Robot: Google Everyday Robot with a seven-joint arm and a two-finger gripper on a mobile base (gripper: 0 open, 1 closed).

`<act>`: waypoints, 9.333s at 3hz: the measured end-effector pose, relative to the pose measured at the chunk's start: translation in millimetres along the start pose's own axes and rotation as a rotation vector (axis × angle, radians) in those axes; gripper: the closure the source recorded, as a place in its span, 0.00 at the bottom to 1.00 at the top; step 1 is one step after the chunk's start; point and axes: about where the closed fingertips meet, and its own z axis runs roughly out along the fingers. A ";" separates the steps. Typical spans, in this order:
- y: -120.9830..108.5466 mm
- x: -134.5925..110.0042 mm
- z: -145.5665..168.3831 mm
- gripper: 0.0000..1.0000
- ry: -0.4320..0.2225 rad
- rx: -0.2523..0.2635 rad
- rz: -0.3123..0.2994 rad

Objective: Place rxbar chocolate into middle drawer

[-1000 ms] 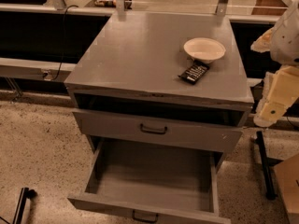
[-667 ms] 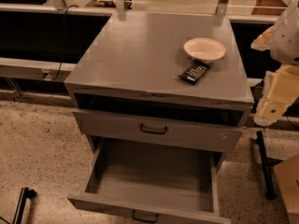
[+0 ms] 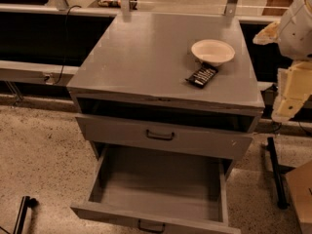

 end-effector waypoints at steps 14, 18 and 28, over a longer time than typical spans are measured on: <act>-137.6 -56.1 204.1 0.18 0.066 -0.171 -1.165; -149.4 -60.2 213.7 1.00 0.006 -0.187 -1.150; 154.5 -62.0 147.6 1.00 -0.627 -0.298 -0.852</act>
Offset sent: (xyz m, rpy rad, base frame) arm 0.0615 -0.0337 0.0217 -0.6152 -0.1198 0.0799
